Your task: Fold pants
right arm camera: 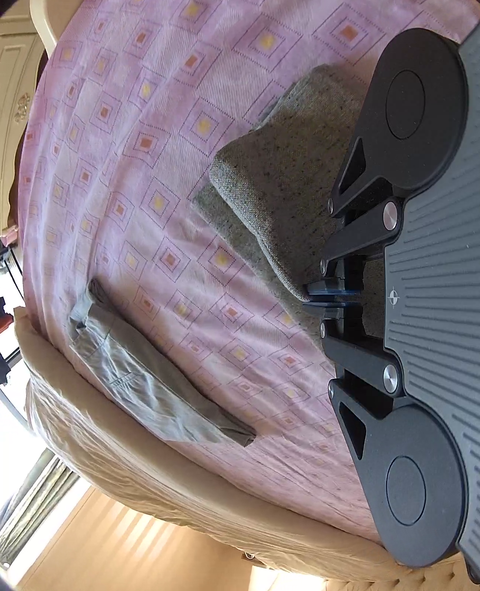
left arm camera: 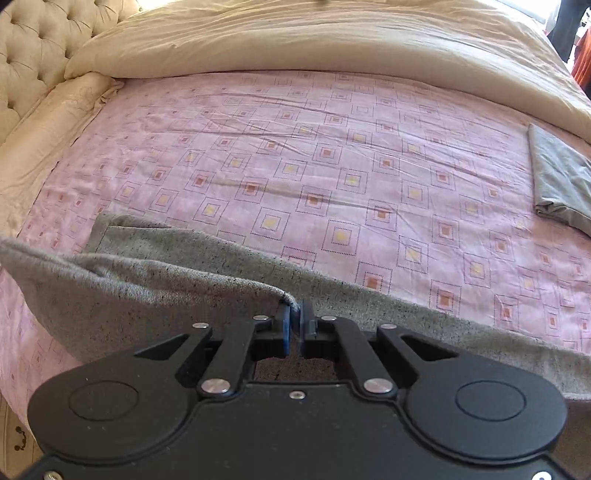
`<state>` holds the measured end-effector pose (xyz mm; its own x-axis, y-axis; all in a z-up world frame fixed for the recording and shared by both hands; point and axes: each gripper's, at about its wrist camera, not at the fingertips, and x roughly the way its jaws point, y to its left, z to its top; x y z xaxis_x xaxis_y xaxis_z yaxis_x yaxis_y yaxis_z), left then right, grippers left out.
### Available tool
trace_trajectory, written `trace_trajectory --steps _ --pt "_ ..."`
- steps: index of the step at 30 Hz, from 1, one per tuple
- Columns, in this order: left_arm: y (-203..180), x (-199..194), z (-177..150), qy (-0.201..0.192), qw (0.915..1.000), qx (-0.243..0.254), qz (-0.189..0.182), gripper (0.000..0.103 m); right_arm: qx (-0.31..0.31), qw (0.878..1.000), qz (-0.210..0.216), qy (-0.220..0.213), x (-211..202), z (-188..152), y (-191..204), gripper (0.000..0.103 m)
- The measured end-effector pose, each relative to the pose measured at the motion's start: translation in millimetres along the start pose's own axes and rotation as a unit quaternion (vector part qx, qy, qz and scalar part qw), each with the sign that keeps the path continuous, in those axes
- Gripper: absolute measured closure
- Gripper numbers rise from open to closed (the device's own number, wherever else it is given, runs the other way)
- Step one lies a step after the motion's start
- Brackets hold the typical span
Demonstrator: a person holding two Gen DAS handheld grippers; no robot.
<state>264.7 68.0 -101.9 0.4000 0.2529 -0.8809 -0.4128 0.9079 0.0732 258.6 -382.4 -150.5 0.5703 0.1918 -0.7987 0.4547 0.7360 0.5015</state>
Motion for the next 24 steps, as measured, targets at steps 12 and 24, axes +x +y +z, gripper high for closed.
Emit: trace_trajectory --steps 12,24 --pt "-26.4 54.6 24.2 0.051 0.9979 -0.019 0.036 0.097 0.025 0.999 -0.009 0.034 49.1 14.4 -7.0 0.096" --pt "-42.0 96.3 29.5 0.084 0.9947 0.004 0.059 0.097 -0.081 0.996 -0.036 -0.032 0.1 55.9 -38.6 0.092"
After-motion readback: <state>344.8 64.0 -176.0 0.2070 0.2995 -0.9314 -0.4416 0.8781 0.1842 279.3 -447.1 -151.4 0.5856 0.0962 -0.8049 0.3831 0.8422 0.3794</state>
